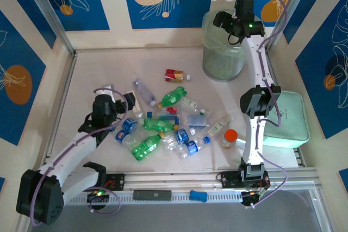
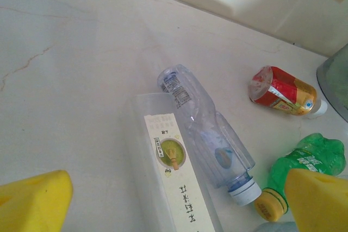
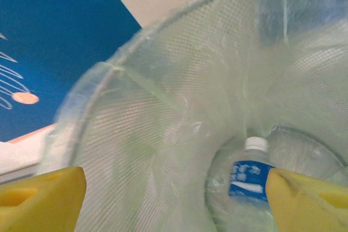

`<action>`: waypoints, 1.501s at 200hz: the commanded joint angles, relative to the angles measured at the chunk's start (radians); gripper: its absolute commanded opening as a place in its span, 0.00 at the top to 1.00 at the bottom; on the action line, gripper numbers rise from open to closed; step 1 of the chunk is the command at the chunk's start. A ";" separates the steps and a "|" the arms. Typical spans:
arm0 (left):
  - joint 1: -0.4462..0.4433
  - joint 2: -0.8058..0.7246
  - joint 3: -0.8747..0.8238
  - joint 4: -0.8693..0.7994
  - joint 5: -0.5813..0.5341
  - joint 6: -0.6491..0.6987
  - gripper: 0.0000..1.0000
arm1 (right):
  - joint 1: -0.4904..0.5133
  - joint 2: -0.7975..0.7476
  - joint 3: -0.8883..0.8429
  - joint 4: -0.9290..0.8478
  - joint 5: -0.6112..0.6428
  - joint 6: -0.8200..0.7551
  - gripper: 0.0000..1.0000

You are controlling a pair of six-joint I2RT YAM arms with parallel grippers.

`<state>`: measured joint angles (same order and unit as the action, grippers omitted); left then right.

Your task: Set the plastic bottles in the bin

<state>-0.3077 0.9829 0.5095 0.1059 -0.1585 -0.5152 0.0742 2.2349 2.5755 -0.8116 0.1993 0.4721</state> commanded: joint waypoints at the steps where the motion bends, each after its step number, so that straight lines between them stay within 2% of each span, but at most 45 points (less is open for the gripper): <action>1: 0.014 0.028 0.055 -0.006 -0.001 0.005 0.00 | -0.002 -0.160 -0.057 -0.005 -0.038 -0.022 0.13; 43: 0.015 0.102 0.133 -0.036 0.008 -0.025 0.00 | 0.030 -0.392 -0.357 0.091 -0.102 -0.038 0.10; 59: 0.017 0.124 0.174 -0.082 -0.017 -0.045 0.00 | 0.056 -0.479 -0.492 0.151 -0.121 -0.075 0.00; 88: 0.017 0.147 0.237 -0.183 -0.094 -0.064 0.00 | 0.083 -0.624 -0.739 0.256 -0.190 -0.048 0.01; 138: 0.018 0.115 0.233 -0.296 -0.112 -0.031 0.00 | 0.118 -0.804 -1.096 0.396 -0.274 0.016 0.01; 155: 0.023 0.099 0.207 -0.316 -0.091 -0.029 0.00 | 0.151 -0.863 -1.214 0.440 -0.248 0.034 0.01; 180: 0.024 0.104 0.184 -0.347 -0.044 -0.044 0.00 | 0.223 -0.926 -1.343 0.433 -0.136 0.066 0.01; 208: 0.024 0.148 0.173 -0.332 0.049 -0.063 0.00 | 0.317 -0.965 -1.442 0.444 -0.010 0.085 0.01; 234: 0.009 0.228 0.202 -0.314 0.107 -0.070 0.00 | 0.354 -0.946 -1.475 0.433 0.008 0.128 0.01; 300: -0.092 0.465 0.338 -0.399 0.043 -0.019 0.00 | 0.386 -0.909 -1.513 0.485 0.005 0.171 0.01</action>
<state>-0.3714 1.3899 0.7841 -0.2337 -0.0948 -0.5659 0.4492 1.3087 1.0664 -0.3660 0.1925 0.6155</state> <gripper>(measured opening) 0.998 0.990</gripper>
